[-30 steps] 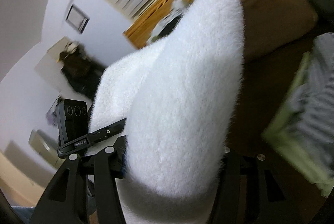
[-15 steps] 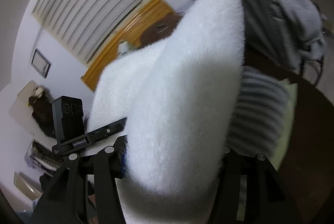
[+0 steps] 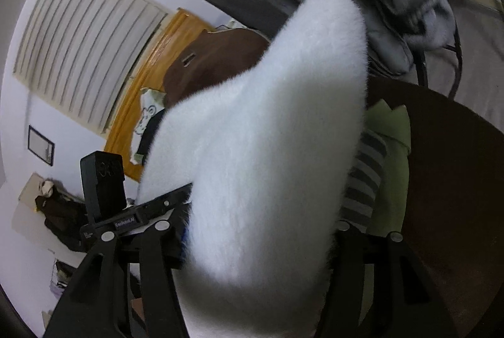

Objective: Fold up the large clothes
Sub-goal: 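Lift the folded cardigan with both grippers and carry it to the clothes stack, then lower the cardigan onto the striped and green stack and open both grippers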

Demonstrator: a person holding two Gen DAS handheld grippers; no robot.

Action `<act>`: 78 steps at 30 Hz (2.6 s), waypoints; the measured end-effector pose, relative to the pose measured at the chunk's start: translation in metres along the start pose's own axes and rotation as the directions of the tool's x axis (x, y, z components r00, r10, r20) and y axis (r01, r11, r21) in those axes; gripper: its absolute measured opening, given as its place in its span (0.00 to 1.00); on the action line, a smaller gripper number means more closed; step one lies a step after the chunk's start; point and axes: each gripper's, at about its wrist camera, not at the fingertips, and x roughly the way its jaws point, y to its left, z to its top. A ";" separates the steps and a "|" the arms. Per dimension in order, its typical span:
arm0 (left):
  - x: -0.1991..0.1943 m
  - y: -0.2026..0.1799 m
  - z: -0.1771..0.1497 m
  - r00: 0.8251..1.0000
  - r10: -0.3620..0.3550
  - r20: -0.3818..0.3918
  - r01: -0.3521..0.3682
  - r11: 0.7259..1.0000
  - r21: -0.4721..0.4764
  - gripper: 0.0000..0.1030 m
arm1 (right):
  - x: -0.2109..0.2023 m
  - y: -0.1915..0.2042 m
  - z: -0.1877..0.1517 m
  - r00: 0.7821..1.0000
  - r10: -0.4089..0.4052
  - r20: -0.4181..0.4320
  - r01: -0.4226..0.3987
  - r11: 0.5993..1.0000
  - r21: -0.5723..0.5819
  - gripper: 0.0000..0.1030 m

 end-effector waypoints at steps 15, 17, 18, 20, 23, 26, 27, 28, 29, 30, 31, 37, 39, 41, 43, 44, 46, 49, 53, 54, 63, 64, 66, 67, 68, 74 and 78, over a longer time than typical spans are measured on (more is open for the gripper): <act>0.001 0.006 0.015 0.994 0.090 0.065 -0.092 0.995 0.034 0.84 | -0.008 0.011 -0.006 0.984 -0.177 0.004 0.177 0.984 -0.023 0.95; -0.019 0.011 0.014 0.993 0.079 0.091 -0.080 0.997 0.010 0.84 | -0.020 0.017 -0.005 0.976 -0.215 0.013 0.216 0.976 -0.025 0.95; -0.031 0.009 0.016 0.992 0.063 0.108 -0.064 0.998 0.004 0.84 | -0.030 0.025 -0.006 0.967 -0.251 0.032 0.253 0.966 -0.049 0.95; -0.051 0.000 0.021 0.988 0.051 0.149 -0.053 0.999 0.011 0.85 | -0.049 0.042 -0.008 0.958 -0.274 0.088 0.282 0.953 -0.112 0.95; -0.074 -0.027 0.017 0.983 0.013 0.184 -0.025 0.998 0.060 0.89 | -0.067 0.074 -0.023 0.956 -0.255 0.144 0.285 0.923 -0.257 0.95; -0.073 -0.047 0.006 0.986 0.011 0.166 -0.028 0.995 0.098 0.90 | -0.072 0.109 -0.047 0.946 -0.267 0.184 0.322 0.846 -0.425 0.78; -0.070 -0.053 0.001 0.987 0.015 0.161 -0.033 0.993 0.110 0.90 | -0.068 0.119 -0.054 0.945 -0.275 0.177 0.327 0.816 -0.477 0.58; -0.068 -0.057 -0.004 0.987 0.013 0.162 -0.032 0.993 0.112 0.90 | -0.061 0.123 -0.060 0.944 -0.287 0.161 0.328 0.795 -0.510 0.51; -0.070 -0.056 -0.010 0.986 0.006 0.165 -0.024 0.994 0.107 0.90 | -0.053 0.127 -0.065 0.942 -0.307 0.135 0.329 0.774 -0.540 0.40; -0.069 -0.055 -0.016 0.986 -0.018 0.167 0.003 0.996 0.090 0.90 | -0.046 0.127 -0.069 0.943 -0.314 0.115 0.323 0.766 -0.555 0.35; -0.068 -0.052 -0.022 0.985 -0.040 0.166 0.028 0.997 0.073 0.90 | -0.040 0.126 -0.071 0.942 -0.322 0.101 0.321 0.763 -0.561 0.34; -0.053 -0.047 -0.053 0.977 -0.089 0.193 0.078 0.995 0.064 0.90 | -0.028 0.115 -0.088 0.915 -0.382 0.131 0.385 0.731 -0.563 0.34; -0.047 -0.047 -0.058 0.979 -0.095 0.183 0.083 0.994 0.072 0.90 | -0.028 0.107 -0.092 0.908 -0.397 0.131 0.400 0.731 -0.553 0.34; -0.037 -0.049 -0.064 0.985 -0.072 0.160 0.055 0.993 0.107 0.90 | -0.029 0.098 -0.094 0.909 -0.396 0.128 0.400 0.746 -0.533 0.34; -0.029 -0.052 -0.070 0.987 -0.050 0.152 0.025 0.987 0.159 0.91 | -0.031 0.091 -0.098 0.910 -0.393 0.131 0.401 0.754 -0.521 0.34; -0.027 -0.052 -0.072 0.987 -0.045 0.156 0.018 0.985 0.174 0.91 | -0.032 0.089 -0.099 0.910 -0.392 0.131 0.400 0.757 -0.516 0.34; -0.025 -0.049 -0.074 0.985 -0.055 0.166 0.025 0.984 0.174 0.91 | -0.032 0.086 -0.101 0.913 -0.384 0.135 0.397 0.765 -0.508 0.34; -0.021 -0.035 -0.076 0.981 -0.071 0.178 0.046 0.989 0.143 0.91 | -0.031 0.083 -0.101 0.917 -0.374 0.139 0.391 0.774 -0.498 0.34; -0.019 -0.030 -0.078 0.978 -0.076 0.197 0.052 0.991 0.123 0.91 | -0.032 0.082 -0.101 0.924 -0.357 0.137 0.377 0.795 -0.475 0.34; -0.019 -0.031 -0.078 0.978 -0.074 0.196 0.050 0.991 0.125 0.91 | -0.032 0.081 -0.100 0.925 -0.355 0.137 0.376 0.797 -0.473 0.34; -0.020 -0.033 -0.076 0.977 -0.073 0.201 0.048 0.991 0.127 0.92 | -0.035 0.085 -0.102 0.923 -0.354 0.153 0.384 0.804 -0.453 0.36; -0.021 -0.035 -0.075 0.977 -0.069 0.204 0.044 0.991 0.124 0.94 | -0.035 0.086 -0.104 0.923 -0.352 0.159 0.385 0.804 -0.454 0.38; -0.025 -0.039 -0.073 0.978 -0.051 0.204 0.026 0.992 0.121 0.94 | -0.036 0.092 -0.107 0.923 -0.350 0.160 0.383 0.800 -0.462 0.61; -0.027 -0.042 -0.073 0.979 -0.036 0.200 0.011 0.992 0.123 0.94 | -0.035 0.098 -0.110 0.921 -0.355 0.157 0.387 0.795 -0.468 0.72; -0.030 -0.045 -0.072 0.980 -0.017 0.196 -0.008 0.992 0.126 0.94 | -0.033 0.102 -0.111 0.917 -0.367 0.157 0.396 0.787 -0.473 0.96; -0.073 -0.059 -0.078 0.975 0.066 0.210 -0.096 0.986 0.134 0.94 | -0.027 0.130 -0.129 0.895 -0.417 0.159 0.435 0.735 -0.520 0.94; -0.103 -0.063 -0.084 0.960 0.149 0.237 -0.185 0.973 0.137 0.94 | -0.039 0.147 -0.138 0.890 -0.417 0.184 0.449 0.730 -0.515 0.94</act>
